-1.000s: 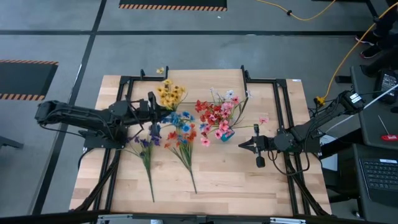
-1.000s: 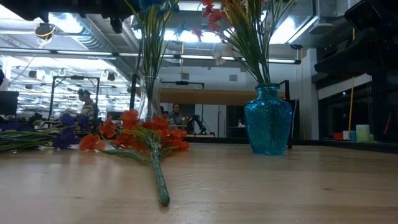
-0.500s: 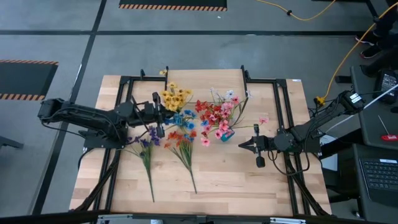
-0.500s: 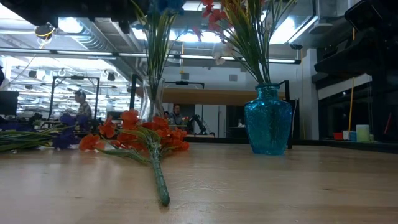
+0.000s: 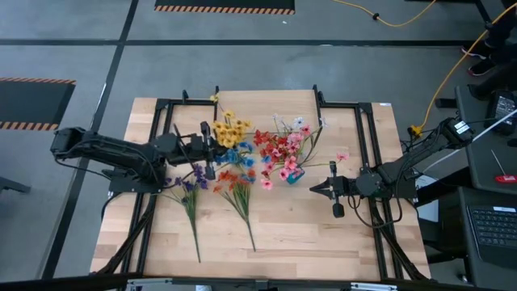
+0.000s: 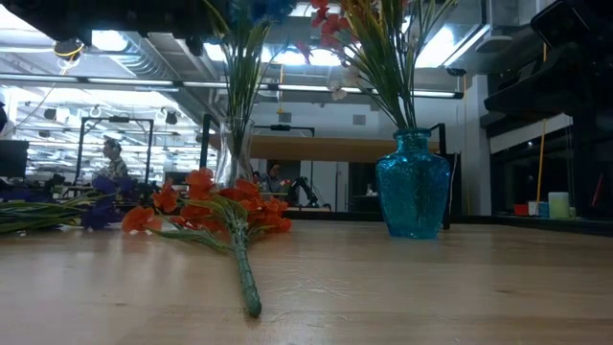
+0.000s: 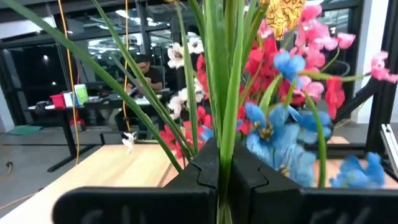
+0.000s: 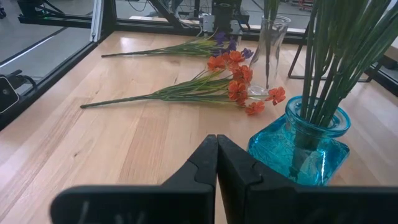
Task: Pick and place flowers into a vace then onto a shelf
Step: Put the yellow flowers into the transparent vase
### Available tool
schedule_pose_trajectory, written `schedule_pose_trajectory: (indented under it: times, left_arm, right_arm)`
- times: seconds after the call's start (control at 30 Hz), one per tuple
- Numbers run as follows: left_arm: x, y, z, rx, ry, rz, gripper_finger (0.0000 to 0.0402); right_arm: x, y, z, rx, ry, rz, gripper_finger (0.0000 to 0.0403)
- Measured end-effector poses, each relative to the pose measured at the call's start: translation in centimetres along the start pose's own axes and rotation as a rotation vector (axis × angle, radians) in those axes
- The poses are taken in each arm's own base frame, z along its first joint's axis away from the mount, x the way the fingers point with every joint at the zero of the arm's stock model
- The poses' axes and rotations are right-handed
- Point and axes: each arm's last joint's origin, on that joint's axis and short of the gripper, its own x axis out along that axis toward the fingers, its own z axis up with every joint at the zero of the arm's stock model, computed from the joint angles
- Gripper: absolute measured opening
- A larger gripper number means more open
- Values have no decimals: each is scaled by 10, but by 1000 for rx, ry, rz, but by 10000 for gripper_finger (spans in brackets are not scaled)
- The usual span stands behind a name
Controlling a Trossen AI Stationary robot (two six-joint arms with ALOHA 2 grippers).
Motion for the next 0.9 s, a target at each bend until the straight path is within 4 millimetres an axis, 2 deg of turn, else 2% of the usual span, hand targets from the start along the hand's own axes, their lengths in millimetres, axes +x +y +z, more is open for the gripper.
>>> schedule_pose_trajectory:
  times: [0.13, 0.4, 0.53, 0.9]
  left_arm:
    - [-1, 3, -9, 8, 16, 19, 5]
    - [-17, 12, -32, -48, -65, 31, 5]
    - [-23, 14, -45, -59, -24, 36, 4]
    - [-16, 16, -64, -28, 75, 57, 6]
  right_arm:
    - [0, 0, 0, 0, 0, 0, 14]
    - [0, 0, 0, 0, 0, 0, 14]
    - [0, 0, 0, 0, 0, 0, 14]
    - [0, 0, 0, -1, -2, 0, 14]
